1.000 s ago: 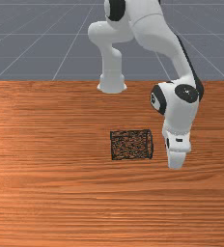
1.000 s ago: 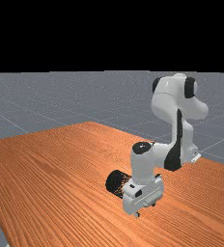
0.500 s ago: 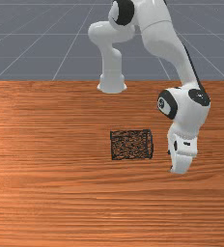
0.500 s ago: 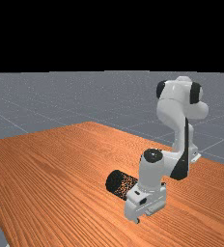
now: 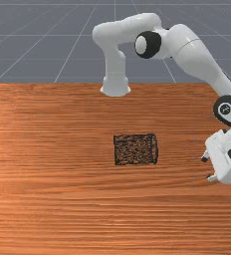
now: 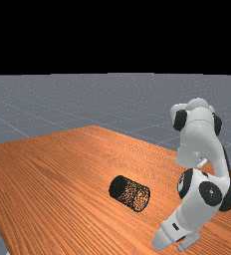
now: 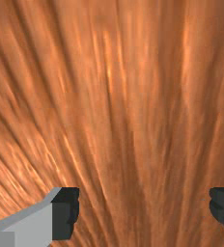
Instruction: Rotate the holder till the hole upward
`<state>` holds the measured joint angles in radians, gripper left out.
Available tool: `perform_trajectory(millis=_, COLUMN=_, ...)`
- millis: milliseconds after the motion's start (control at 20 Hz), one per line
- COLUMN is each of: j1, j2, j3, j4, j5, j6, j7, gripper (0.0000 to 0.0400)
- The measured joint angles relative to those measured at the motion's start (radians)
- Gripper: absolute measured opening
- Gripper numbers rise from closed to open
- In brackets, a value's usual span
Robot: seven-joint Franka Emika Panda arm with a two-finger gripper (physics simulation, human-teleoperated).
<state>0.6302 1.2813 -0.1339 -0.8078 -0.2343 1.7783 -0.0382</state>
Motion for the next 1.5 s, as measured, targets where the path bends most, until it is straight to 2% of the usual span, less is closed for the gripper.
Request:
perform_trajectory(millis=150, j1=0.056, j2=-0.025, j3=-0.03, j4=-0.062, j5=-0.039, j6=-0.042, j7=0.048, gripper=0.04)
perform_trajectory(millis=250, j1=0.102, j2=-0.054, j3=-0.048, j4=-0.131, j5=-0.066, j6=-0.07, j7=0.088, gripper=0.0372)
perform_trajectory(millis=300, j1=0.108, j2=-0.073, j3=-0.057, j4=-0.172, j5=-0.079, j6=-0.06, j7=0.091, gripper=0.0388)
perform_trajectory(millis=450, j1=0.108, j2=-0.138, j3=-0.093, j4=-0.321, j5=-0.125, j6=-0.014, j7=0.096, gripper=0.04)
perform_trajectory(millis=500, j1=0.123, j2=-0.092, j3=-0.136, j4=-0.263, j5=-0.168, j6=-0.099, j7=0.094, gripper=0.0398)
perform_trajectory(millis=650, j1=0.103, j2=-0.202, j3=-0.119, j4=-0.464, j5=-0.169, j6=0.064, j7=0.09, gripper=0.04)
perform_trajectory(millis=700, j1=0.083, j2=-0.191, j3=-0.109, j4=-0.437, j5=-0.15, j6=0.022, j7=0.051, gripper=0.0394)
perform_trajectory(millis=850, j1=0.06, j2=-0.237, j3=-0.119, j4=-0.527, j5=-0.166, j6=0.075, j7=0.024, gripper=0.0383)
perform_trajectory(millis=900, j1=0.05, j2=-0.255, j3=-0.125, j4=-0.564, j5=-0.173, j6=0.098, j7=0.016, gripper=0.0383)
perform_trajectory(millis=950, j1=0.06, j2=-0.294, j3=-0.149, j4=-0.658, j5=-0.214, j6=0.193, j7=0.056, gripper=0.04)
perform_trajectory(millis=1000, j1=0.055, j2=-0.307, j3=-0.156, j4=-0.686, j5=-0.225, j6=0.216, j7=0.052, gripper=0.04)
perform_trajectory(millis=1100, j1=0.029, j2=-0.299, j3=-0.15, j4=-0.666, j5=-0.198, j6=0.209, j7=0.045, gripper=0.0394)
perform_trajectory(millis=1150, j1=0.015, j2=-0.286, j3=-0.146, j4=-0.636, j5=-0.19, j6=0.206, j7=0.029, gripper=0.0371)
perform_trajectory(millis=1200, j1=0.001, j2=-0.266, j3=-0.143, j4=-0.593, j5=-0.183, j6=0.196, j7=0.013, gripper=0.0364)
perform_trajectory(millis=1250, j1=0.014, j2=-0.234, j3=-0.164, j4=-0.548, j5=-0.201, j6=0.179, j7=0.041, gripper=0.04)
perform_trajectory(millis=1300, j1=-0.014, j2=-0.221, j3=-0.144, j4=-0.51, j5=-0.176, j6=0.165, j7=-0.008, gripper=0.0388)
perform_trajectory(millis=1350, j1=-0.002, j2=-0.203, j3=-0.163, j4=-0.487, j5=-0.193, j6=0.157, j7=0.02, gripper=0.04)
perform_trajectory(millis=1500, j1=-0.019, j2=-0.226, j3=-0.145, j4=-0.503, j5=-0.174, j6=0.158, j7=-0.017, gripper=0.04)
